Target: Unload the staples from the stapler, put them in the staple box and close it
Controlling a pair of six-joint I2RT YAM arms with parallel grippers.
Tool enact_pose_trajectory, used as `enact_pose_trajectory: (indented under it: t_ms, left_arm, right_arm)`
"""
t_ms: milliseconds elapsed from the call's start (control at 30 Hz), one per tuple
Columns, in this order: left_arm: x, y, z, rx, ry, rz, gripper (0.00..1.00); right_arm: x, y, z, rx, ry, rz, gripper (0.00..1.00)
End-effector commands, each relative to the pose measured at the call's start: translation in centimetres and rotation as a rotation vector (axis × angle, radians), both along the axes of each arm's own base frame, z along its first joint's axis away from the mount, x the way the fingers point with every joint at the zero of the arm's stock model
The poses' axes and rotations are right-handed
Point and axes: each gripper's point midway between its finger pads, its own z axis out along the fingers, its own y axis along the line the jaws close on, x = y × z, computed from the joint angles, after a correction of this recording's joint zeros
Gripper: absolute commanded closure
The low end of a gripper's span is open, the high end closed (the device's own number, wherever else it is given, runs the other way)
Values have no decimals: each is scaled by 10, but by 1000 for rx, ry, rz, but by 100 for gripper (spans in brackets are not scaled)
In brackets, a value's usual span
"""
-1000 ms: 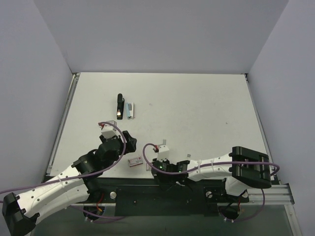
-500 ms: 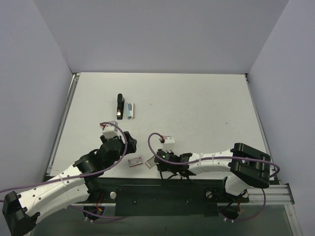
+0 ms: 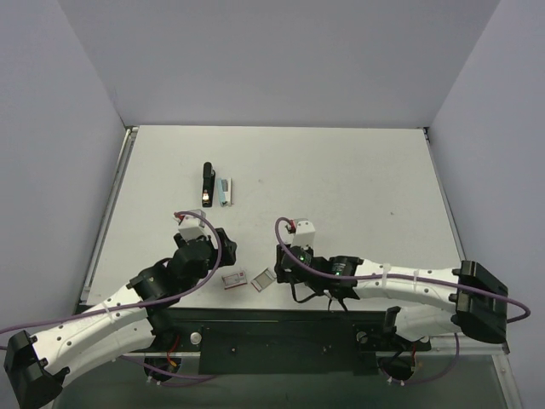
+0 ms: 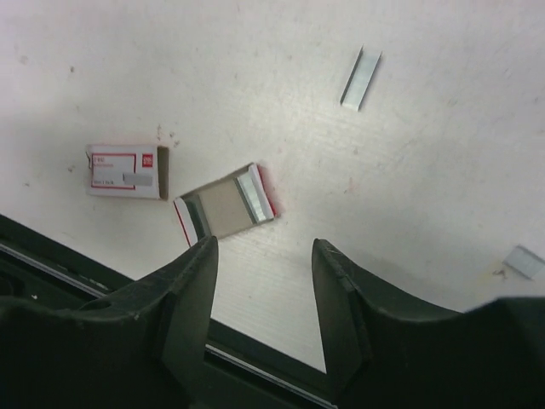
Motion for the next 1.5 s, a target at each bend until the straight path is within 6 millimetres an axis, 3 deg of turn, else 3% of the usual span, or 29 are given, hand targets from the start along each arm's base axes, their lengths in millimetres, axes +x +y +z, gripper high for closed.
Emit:
enact_pose_trajectory:
  t_ms: [0, 267, 633, 867, 1467]
  left_arm:
    - [7, -7, 32, -54, -66, -7, 9]
    - [5, -9, 37, -60, -76, -27, 9]
    - [5, -15, 36, -57, -75, -57, 8]
    - [7, -16, 34, -41, -80, -63, 8]
    - [7, -14, 34, -39, -91, -63, 8]
  right_arm:
    - [31, -21, 28, -73, -86, -60, 55]
    - [79, -20, 32, -91, -44, -128, 49]
    - [114, -18, -4, -144, 38, -215, 48]
    - [123, -15, -22, -170, 77, -231, 47]
    - [114, -8, -54, -184, 161, -249, 50]
